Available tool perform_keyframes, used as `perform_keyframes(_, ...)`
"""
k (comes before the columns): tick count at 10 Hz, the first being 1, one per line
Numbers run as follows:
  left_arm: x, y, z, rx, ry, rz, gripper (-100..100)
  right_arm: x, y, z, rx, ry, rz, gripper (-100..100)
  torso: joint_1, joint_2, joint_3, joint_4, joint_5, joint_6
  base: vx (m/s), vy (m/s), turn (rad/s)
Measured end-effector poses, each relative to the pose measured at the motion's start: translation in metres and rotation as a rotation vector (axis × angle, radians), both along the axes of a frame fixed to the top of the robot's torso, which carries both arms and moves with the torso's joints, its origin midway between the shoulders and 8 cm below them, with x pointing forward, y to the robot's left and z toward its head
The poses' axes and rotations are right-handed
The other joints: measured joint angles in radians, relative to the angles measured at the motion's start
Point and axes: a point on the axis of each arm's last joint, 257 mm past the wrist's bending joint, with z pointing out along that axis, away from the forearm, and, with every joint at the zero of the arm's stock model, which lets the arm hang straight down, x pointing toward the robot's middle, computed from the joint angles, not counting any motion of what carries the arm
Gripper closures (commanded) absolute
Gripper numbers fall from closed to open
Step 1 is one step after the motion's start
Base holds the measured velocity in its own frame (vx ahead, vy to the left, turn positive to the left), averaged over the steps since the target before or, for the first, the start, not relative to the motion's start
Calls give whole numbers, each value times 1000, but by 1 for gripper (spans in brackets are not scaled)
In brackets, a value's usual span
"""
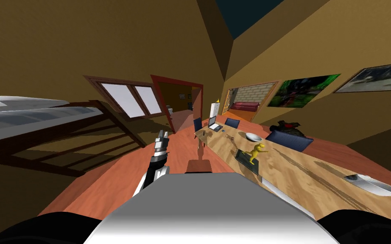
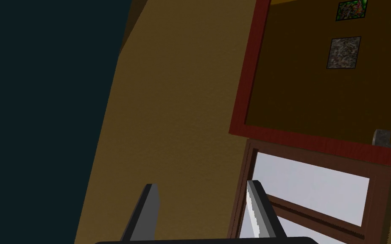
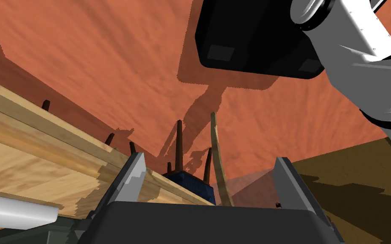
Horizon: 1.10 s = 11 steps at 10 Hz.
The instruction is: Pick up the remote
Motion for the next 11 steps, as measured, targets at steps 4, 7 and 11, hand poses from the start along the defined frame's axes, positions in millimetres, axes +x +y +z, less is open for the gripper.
perform_keyframes(4,0,0,0,0,0,0,0,-60,-50,1,-135,130,68,-100,0,0,0,0,0,2,17,-34,278)
perform_keyframes(7,0,0,0,0,0,0,0,-102,-96,9,-242,239,138,-100,0,0,0,0,0,0,17,-53,307)
perform_keyframes(11,0,0,0,0,0,0,0,-129,-122,18,-309,302,187,-100,2,0,0,0,0,1,13,-45,144)
